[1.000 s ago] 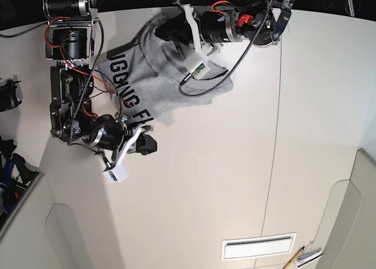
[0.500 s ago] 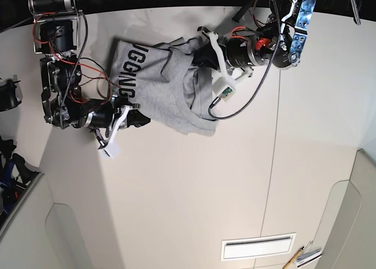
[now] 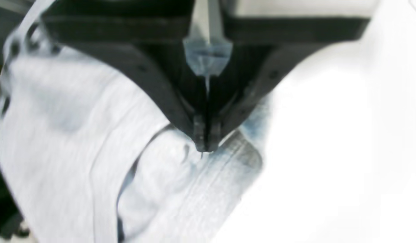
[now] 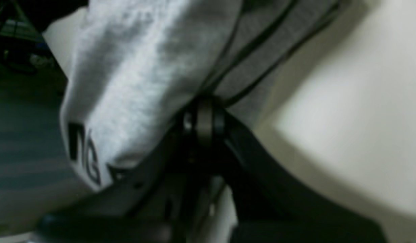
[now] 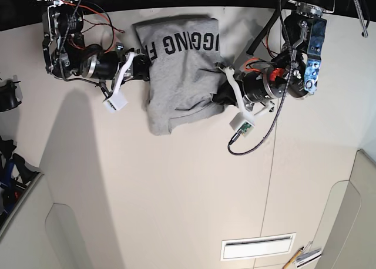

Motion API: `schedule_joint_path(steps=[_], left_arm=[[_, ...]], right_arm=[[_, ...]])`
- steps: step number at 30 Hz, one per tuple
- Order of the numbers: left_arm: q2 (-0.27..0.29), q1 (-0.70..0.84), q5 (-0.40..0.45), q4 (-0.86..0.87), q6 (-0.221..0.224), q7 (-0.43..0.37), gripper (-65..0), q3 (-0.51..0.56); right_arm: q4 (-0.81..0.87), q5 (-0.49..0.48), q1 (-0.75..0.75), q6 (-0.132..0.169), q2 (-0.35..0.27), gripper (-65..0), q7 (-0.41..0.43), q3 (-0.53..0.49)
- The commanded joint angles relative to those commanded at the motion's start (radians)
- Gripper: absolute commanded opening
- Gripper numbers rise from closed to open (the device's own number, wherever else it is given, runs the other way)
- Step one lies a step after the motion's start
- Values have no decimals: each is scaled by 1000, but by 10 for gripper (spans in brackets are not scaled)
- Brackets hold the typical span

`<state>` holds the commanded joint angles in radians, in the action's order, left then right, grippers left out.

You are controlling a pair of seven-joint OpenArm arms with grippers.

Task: Fold the T-shirt properly
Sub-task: 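Flatten and square the folded bundle with both grippers, then tuck the bundle edges and release with both grippers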

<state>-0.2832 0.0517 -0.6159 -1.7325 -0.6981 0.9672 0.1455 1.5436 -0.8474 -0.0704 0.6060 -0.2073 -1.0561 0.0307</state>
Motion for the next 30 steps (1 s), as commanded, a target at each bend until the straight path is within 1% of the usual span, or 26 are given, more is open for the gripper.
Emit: schedule_joint_path(steps=[2,4,5,7,9,11,12,14,16,18,20,23,28,29,30], left_arm=[[-1,-5,-1,-10,0,2,-648,-3],[-24,0,-6,-40,0,5,-648,-12],[-43,2,-14,-59,0,6,-648,-18],[-95,7,-49,-93,21,17,-648,-24],[-146,17,-106,-114,21,29,-648,-24],[-180,44,-143,-127,21,37,-648,-24],[-188,61,-143,-132,21,40,-648,-24],[-196,90,-143,-135,21,43,-648,-24],[-202,116,-143,-135,21,47,-648,-26],[-202,142,-142,-135,20,47,-648,-50],[-202,158,-129,-134,20,47,-648,-89],[-202,159,-124,-132,0,48,-648,-145],[-202,159,-112,-103,0,50,-648,-160],[-203,159,-103,-89,0,50,-648,-160],[-204,158,-97,-72,0,49,-648,-160]], right_arm=[[10,12,3,0,0,-650,0,11],[25,17,3,0,0,-650,-18,38],[34,17,3,0,0,-650,-29,54],[46,16,3,0,0,-650,-48,88],[47,16,3,0,-1,-650,-51,113],[47,16,-2,0,0,-650,-51,119],[47,8,-5,0,0,-650,-48,119],[46,-2,-11,0,7,-650,-43,119],[43,-1,-10,0,29,-650,-34,117],[42,5,-10,0,68,-650,-3,117],[41,36,-8,0,116,-650,33,112],[34,90,-5,0,170,-650,68,77],[5,116,-4,-1,178,-650,151,-33],[2,136,-5,-1,180,-650,173,-56],[2,172,-5,-8,193,-650,186,-74]])
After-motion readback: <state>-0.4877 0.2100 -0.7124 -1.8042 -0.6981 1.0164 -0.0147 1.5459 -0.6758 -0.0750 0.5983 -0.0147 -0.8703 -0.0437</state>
